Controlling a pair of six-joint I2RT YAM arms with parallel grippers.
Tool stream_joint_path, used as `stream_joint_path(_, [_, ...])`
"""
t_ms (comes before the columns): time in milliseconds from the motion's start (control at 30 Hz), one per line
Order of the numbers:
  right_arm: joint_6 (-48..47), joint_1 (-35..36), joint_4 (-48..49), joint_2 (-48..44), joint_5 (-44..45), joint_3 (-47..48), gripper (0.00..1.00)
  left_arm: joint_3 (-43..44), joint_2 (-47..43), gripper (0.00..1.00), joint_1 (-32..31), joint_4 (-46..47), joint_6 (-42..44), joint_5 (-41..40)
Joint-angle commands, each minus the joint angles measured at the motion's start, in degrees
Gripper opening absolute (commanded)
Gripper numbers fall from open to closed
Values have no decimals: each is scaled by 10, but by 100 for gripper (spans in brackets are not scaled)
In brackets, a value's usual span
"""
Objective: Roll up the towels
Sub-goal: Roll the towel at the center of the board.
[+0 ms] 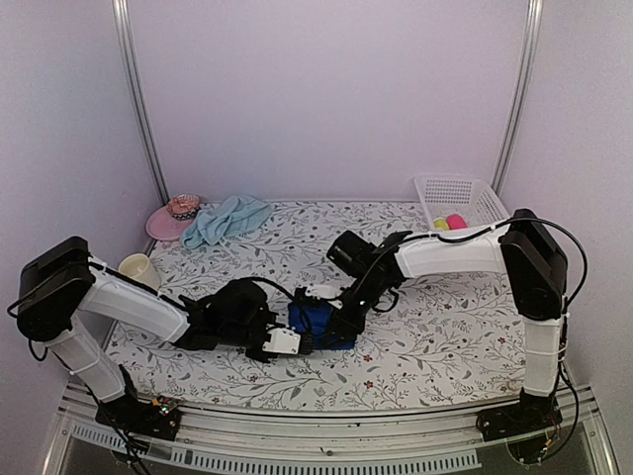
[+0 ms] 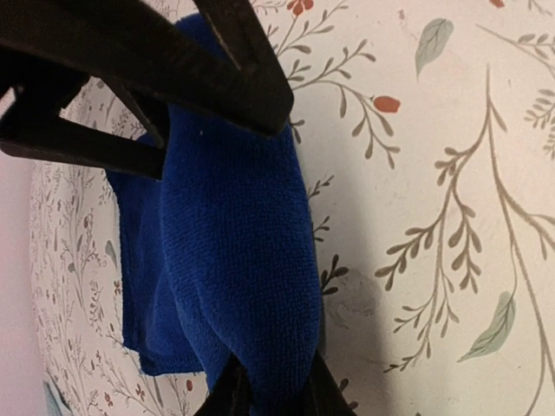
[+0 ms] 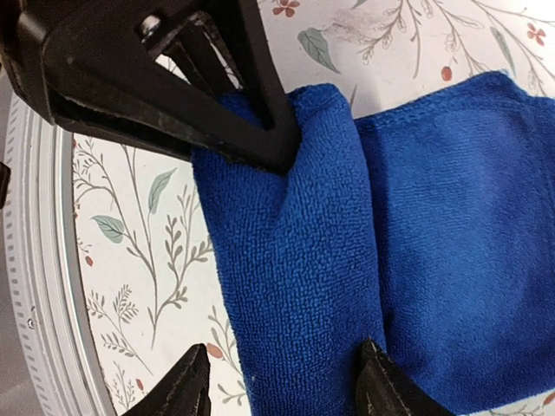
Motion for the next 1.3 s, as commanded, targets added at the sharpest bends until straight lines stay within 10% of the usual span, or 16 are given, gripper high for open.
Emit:
stream_joint_path(0, [-25,-2,22,-62,72,-51,59,50,12,16,13,-156,-39,57])
stream_joint_path(767, [-140,78,382,-268,236,-346,64,207,110,19,105,-363,-96,192])
stream_joint_path(1267, [-190,110,420,-188,294,-309,63,276,168,19,138,-437,-93,230])
